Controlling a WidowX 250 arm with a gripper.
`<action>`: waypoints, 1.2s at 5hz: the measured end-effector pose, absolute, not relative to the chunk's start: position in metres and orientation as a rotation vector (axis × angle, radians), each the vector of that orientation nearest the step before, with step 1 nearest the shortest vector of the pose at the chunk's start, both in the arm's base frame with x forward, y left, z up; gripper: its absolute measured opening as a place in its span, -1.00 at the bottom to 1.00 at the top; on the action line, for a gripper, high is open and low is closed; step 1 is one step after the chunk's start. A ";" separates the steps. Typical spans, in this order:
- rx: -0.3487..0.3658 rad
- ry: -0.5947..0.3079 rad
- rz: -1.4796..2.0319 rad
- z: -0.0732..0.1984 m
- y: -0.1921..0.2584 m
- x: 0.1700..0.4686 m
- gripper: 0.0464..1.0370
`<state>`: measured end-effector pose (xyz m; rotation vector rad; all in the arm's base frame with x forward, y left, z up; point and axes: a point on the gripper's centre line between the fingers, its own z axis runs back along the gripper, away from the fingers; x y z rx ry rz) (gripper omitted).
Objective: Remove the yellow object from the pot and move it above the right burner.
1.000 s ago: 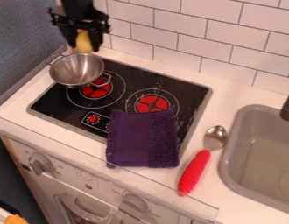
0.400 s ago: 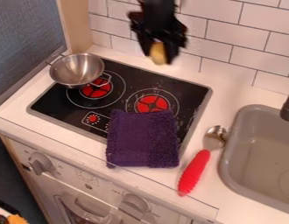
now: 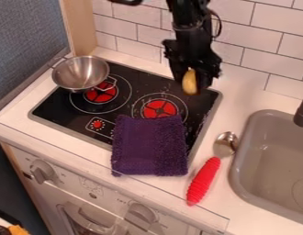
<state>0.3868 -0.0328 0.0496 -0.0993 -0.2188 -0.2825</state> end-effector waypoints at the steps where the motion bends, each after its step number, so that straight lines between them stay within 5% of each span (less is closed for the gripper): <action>1: -0.088 -0.180 -0.308 0.025 -0.031 0.386 0.27; 2: -0.080 -0.169 -0.308 0.020 -0.030 0.387 0.41; 3: -0.043 -0.156 -0.311 0.012 -0.024 0.381 0.91; 6: -0.060 -0.195 -0.300 0.032 -0.022 0.374 0.93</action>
